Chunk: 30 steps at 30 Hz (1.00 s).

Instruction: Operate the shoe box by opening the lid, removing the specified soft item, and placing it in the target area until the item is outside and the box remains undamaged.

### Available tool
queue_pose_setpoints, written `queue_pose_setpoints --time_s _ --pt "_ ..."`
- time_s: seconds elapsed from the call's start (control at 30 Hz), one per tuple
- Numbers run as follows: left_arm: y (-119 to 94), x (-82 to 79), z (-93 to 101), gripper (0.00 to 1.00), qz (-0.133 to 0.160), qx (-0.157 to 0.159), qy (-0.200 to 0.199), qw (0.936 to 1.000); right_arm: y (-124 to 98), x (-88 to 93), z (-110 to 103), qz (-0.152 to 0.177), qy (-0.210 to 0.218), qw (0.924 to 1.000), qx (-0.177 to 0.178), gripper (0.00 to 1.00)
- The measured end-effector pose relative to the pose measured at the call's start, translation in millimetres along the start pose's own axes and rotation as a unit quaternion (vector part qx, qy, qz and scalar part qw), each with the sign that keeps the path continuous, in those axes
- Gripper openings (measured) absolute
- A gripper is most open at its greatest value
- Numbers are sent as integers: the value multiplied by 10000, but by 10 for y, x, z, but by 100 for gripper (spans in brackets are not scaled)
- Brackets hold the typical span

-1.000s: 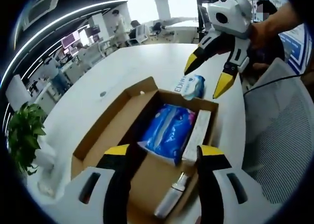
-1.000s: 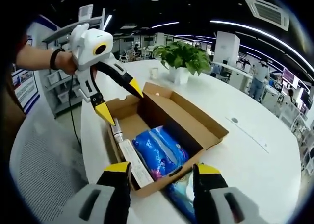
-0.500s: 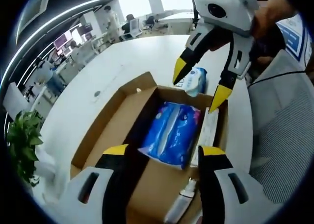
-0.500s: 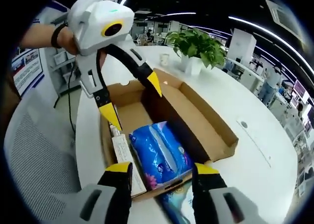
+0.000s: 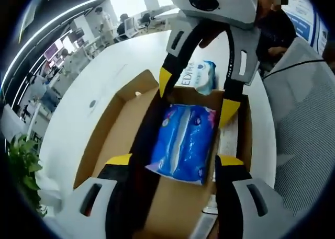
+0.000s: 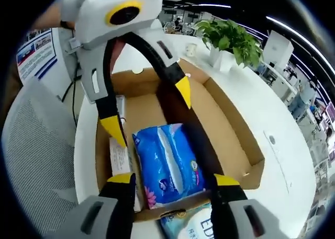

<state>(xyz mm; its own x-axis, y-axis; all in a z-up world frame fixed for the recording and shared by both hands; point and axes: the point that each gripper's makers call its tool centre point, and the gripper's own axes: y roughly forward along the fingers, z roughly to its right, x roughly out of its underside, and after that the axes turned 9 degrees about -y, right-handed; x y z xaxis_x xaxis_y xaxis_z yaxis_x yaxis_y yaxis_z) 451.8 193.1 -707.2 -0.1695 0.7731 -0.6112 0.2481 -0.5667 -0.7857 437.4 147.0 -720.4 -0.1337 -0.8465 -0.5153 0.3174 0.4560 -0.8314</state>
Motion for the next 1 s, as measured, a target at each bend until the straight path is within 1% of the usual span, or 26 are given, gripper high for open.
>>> queue_pose_setpoints --time_s 0.07,0.13,0.23,0.33,0.43,0.5,0.57,0.63,0.67,0.77,0.83,0.93,1.0 --pt "36 -5 -7 62 -22 26 7 10000 42 13 -8 -100 -173 9998 -88 61" --pt "70 -5 -13 62 -42 50 9 10000 83 5 8 -136 -235 9996 -92 60" --pt "116 -6 1 62 -81 75 104 9999 147 16 -18 -237 -381 9988 -215 60" --pt "189 42 19 62 -188 167 168 9995 210 49 -30 -322 -480 9980 -250 59" --pt "236 81 50 63 -278 274 253 9989 250 85 -42 -374 -468 9977 -332 59" --pt "256 84 56 63 -279 299 303 9987 274 102 -75 -372 -571 9968 -414 63" --pt "290 74 67 64 -238 356 366 9984 305 130 -85 -407 -581 9964 -471 62" --pt "337 89 79 65 -271 414 360 9981 335 149 -68 -439 -594 9962 -470 63" --pt "363 100 85 65 -305 431 398 9978 339 139 -67 -414 -537 9965 -481 64" --pt "442 143 118 65 -413 528 557 9962 393 133 -74 -408 -541 9964 -507 63" --pt "488 173 125 65 -478 537 653 9953 438 135 -83 -431 -562 9961 -521 62" --pt "527 164 115 64 -436 552 568 9959 447 140 -58 -494 -621 9956 -492 61" --pt "571 159 123 63 -376 601 400 9967 416 128 -54 -390 -561 9963 -517 60"
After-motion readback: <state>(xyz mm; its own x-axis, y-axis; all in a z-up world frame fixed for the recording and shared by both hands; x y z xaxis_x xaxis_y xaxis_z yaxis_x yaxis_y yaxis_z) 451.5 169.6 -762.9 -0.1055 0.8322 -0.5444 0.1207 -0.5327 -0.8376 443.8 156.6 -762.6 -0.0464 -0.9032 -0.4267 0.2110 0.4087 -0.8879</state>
